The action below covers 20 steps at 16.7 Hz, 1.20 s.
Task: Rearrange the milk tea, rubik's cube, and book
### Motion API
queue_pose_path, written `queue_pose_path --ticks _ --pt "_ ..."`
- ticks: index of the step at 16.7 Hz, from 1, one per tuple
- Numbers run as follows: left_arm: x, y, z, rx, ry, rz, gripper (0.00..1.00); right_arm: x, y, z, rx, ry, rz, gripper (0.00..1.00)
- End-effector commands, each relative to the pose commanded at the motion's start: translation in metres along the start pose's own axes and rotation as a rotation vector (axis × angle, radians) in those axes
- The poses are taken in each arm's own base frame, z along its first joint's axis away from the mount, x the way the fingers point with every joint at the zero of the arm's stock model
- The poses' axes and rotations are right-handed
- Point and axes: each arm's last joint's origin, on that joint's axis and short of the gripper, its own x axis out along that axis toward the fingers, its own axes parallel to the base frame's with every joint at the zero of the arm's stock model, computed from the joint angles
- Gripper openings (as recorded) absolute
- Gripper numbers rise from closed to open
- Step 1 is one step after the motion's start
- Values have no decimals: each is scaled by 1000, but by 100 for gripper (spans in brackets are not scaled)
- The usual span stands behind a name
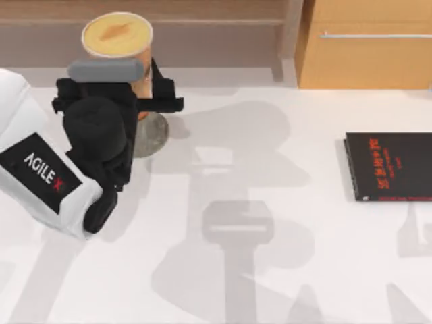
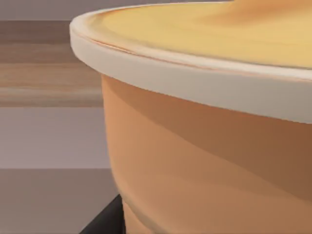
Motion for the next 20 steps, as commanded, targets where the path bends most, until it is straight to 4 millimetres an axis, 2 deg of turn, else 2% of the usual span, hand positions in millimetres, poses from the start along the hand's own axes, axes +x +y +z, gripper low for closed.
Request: queue_pose_path --ticks 4,8,20 --pt "-2 -1 -21 -2 4 -3 0 0 0 0 0 0 0 100" --pt "-2 -1 -23 -4 2 -4 0 0 0 0 0 0 0 100" --pt "-2 -1 -23 -4 2 -4 90 0 0 0 0 0 0 100"
